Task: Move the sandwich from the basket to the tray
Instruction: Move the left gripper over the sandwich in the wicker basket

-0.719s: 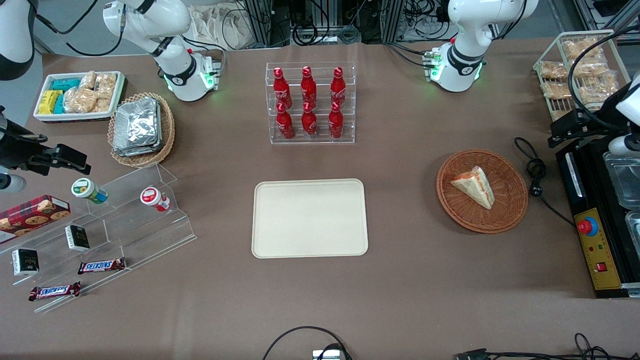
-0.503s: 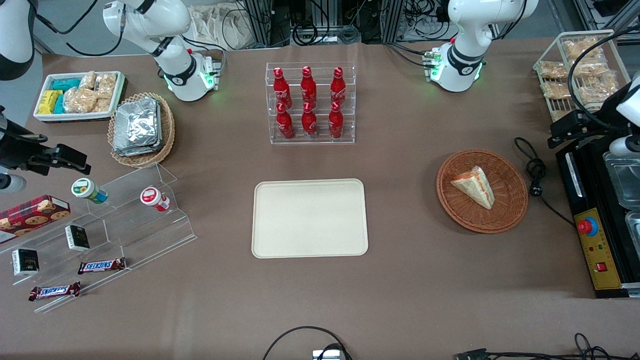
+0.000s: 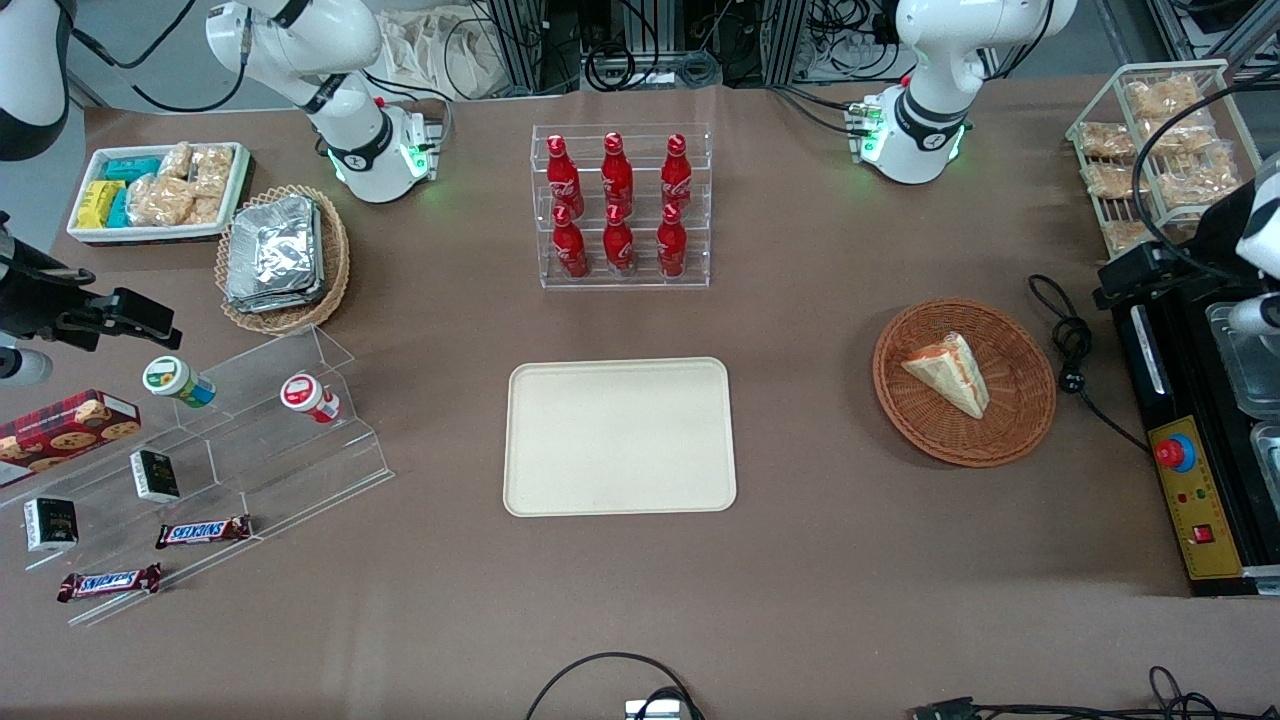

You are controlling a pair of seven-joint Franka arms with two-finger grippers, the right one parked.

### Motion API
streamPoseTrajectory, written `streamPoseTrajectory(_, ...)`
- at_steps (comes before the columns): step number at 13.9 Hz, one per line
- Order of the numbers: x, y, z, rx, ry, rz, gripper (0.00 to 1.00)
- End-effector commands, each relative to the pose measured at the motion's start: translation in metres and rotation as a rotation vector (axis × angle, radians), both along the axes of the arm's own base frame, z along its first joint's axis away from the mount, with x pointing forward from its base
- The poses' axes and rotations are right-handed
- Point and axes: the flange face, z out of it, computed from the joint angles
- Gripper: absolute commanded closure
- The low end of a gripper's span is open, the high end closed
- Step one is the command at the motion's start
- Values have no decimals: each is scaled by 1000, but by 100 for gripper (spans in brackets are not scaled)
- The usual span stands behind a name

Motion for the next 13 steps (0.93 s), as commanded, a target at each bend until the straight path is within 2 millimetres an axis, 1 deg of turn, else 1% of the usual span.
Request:
streamPoseTrajectory(1, -1, -6, -22, 26, 6, 114, 0)
streamPoseTrajectory(3, -6, -9, -37, 23, -4, 182, 0)
streamPoseTrajectory(5, -12, -10, -58, 28, -12, 254, 0)
streamPoseTrajectory(6, -15, -12, -71, 31, -12, 294, 0)
streamPoseTrajectory(8, -21, -26, -100, 40, -15, 352, 0)
streamPoseTrajectory(11, -34, -32, -143, 47, -37, 426, 0)
streamPoseTrajectory(13, -41, -32, -171, 48, -49, 480, 0)
